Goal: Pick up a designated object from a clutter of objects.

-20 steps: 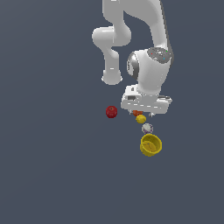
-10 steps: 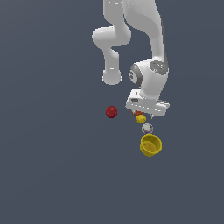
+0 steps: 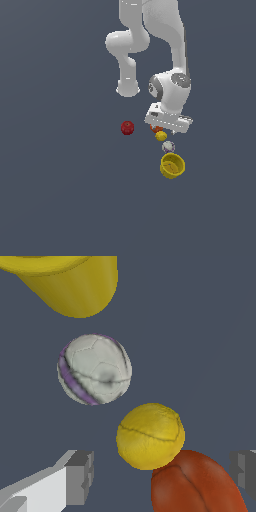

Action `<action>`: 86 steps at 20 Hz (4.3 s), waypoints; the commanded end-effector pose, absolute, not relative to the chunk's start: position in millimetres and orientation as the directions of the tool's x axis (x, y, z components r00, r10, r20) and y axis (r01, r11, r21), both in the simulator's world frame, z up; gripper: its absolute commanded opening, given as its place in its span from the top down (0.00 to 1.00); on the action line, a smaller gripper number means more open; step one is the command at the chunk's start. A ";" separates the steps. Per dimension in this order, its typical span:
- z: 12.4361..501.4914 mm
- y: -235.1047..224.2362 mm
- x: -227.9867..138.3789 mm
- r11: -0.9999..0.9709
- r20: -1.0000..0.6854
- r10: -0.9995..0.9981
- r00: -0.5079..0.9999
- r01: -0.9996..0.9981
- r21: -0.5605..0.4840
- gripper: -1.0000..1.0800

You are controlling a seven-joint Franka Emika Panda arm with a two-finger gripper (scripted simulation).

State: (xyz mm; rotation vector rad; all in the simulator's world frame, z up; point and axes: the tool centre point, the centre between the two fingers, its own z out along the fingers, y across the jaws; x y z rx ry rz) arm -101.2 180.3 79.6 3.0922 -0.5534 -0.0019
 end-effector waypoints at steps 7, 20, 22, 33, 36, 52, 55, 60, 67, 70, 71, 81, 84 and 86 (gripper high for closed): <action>66.7 180.1 -101.7 -0.937 -0.001 -0.348 0.937 -0.348 0.000 0.04; 28.8 180.1 -102.3 -0.937 0.000 -0.351 0.937 -0.351 0.000 0.04; 28.8 180.1 -102.3 -0.937 0.000 -0.351 0.937 -0.351 0.000 1.00; 30.5 180.9 -102.1 -0.937 0.001 -0.350 0.937 -0.350 -0.001 1.00; 35.4 181.8 -102.2 -0.937 0.001 -0.350 0.937 -0.350 -0.001 1.00; 134.2 198.6 -103.7 -0.937 0.001 -0.350 0.937 -0.350 0.000 1.00; 163.3 203.6 -103.9 -0.937 0.001 -0.350 0.937 -0.350 0.000 1.00; 211.2 212.0 -104.1 -0.936 0.002 -0.351 0.936 -0.351 0.000 1.00; 278.1 224.4 -103.5 -0.936 0.002 -0.351 0.936 -0.351 0.001 1.00; 303.7 229.4 -102.9 -0.937 0.001 -0.351 0.937 -0.351 0.001 1.00; 311.3 230.9 -102.6 -0.937 0.001 -0.351 0.937 -0.351 0.001 1.00; 360.2 241.5 -99.5 -0.937 0.000 -0.350 0.937 -0.350 0.000 1.00; 365.1 242.8 -98.8 -0.937 0.000 -0.350 0.937 -0.350 0.000 1.00; 366.0 243.0 -98.7 -0.937 0.000 -0.350 0.937 -0.350 0.000 1.00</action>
